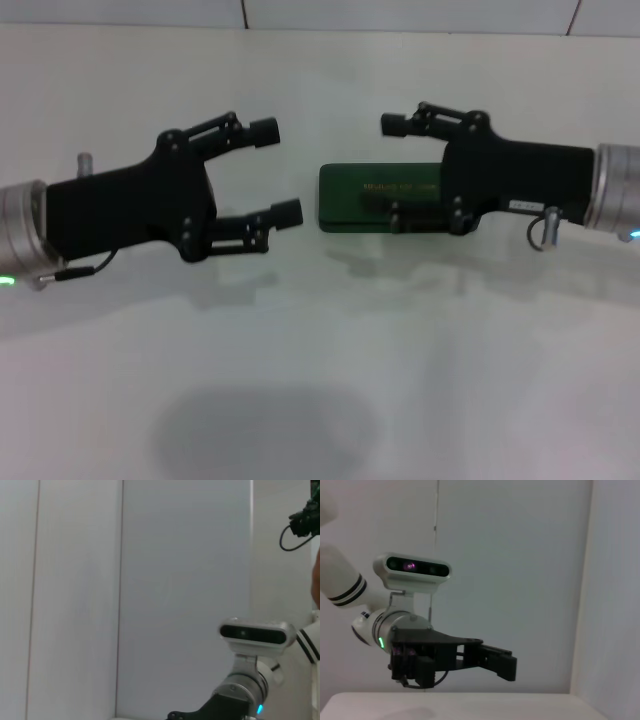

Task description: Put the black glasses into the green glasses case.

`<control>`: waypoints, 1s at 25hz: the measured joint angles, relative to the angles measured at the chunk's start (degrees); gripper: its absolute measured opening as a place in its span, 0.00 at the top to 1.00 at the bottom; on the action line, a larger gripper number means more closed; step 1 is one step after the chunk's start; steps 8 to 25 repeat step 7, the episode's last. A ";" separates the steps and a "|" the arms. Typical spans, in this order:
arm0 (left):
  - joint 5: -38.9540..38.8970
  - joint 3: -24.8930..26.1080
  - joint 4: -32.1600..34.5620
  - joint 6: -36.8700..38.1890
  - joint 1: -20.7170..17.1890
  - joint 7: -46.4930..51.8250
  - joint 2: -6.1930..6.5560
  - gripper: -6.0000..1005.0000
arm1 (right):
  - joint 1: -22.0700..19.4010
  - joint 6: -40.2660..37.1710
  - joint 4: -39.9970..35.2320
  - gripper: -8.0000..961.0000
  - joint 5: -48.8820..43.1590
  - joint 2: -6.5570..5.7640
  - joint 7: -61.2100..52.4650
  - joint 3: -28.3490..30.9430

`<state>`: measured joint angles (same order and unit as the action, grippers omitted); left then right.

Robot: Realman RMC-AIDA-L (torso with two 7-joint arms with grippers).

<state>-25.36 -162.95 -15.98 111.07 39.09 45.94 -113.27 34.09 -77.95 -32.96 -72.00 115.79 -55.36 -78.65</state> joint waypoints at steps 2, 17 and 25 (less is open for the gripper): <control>1.44 0.00 -0.01 0.60 -0.30 -0.77 0.06 0.11 | 0.49 0.03 0.20 0.22 -0.21 -0.03 -0.01 -1.14; 5.55 0.00 -0.02 1.87 -0.30 -2.23 0.54 0.11 | 0.36 0.08 0.10 0.13 -1.61 -0.28 -0.01 -2.15; 5.55 0.00 -0.02 1.87 -0.30 -2.23 0.54 0.11 | 0.36 0.08 0.10 0.13 -1.61 -0.28 -0.01 -2.15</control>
